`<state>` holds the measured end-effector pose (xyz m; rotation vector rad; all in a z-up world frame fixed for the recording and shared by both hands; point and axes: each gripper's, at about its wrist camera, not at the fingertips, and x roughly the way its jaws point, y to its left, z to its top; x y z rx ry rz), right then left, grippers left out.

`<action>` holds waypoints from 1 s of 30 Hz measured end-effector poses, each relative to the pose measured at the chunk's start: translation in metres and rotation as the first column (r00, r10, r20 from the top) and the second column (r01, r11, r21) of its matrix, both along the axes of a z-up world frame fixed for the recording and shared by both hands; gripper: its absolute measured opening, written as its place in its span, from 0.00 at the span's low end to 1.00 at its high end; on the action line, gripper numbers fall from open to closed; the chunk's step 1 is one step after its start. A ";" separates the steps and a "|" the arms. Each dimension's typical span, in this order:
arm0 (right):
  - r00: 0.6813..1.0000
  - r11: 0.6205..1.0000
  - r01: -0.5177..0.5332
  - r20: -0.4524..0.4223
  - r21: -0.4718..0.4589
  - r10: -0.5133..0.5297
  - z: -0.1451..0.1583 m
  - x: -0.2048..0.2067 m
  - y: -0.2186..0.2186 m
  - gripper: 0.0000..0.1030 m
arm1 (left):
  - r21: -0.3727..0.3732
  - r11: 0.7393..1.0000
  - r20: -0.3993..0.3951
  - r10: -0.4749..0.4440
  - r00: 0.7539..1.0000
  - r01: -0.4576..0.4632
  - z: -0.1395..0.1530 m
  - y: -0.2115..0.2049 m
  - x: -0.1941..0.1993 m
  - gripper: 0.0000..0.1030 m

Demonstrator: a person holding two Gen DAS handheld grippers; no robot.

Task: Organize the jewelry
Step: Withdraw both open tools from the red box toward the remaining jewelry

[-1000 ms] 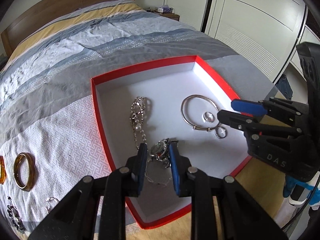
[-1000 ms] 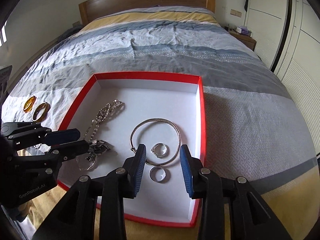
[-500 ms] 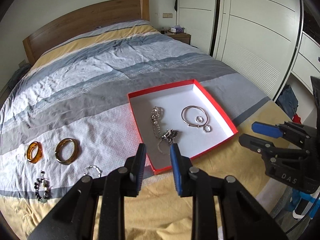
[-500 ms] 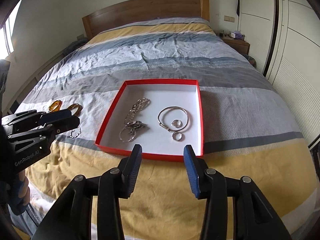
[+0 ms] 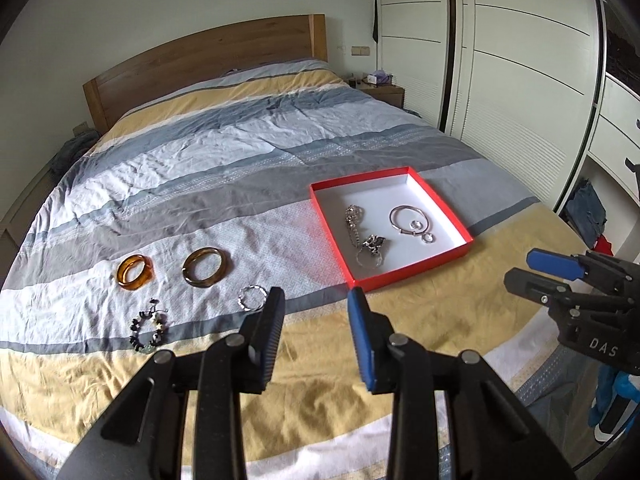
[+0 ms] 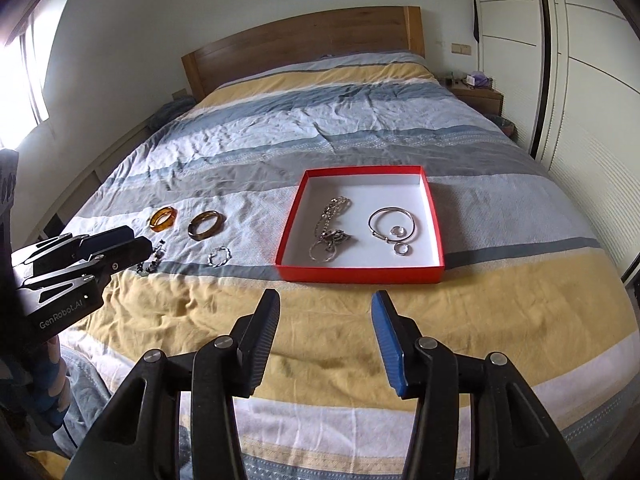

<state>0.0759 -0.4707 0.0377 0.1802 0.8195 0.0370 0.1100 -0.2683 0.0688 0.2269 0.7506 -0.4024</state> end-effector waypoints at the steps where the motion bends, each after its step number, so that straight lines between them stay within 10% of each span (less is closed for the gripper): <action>1: 1.000 1.000 -0.004 0.001 0.005 0.004 0.001 -0.004 0.003 0.46 | 0.000 1.000 0.002 0.005 1.000 -0.005 0.001 0.005 -0.004 0.30; 30: 0.997 0.997 -0.070 0.031 -0.008 0.071 0.033 -0.074 0.077 0.50 | -0.081 0.991 0.089 0.118 0.989 -0.111 0.036 0.108 -0.086 0.37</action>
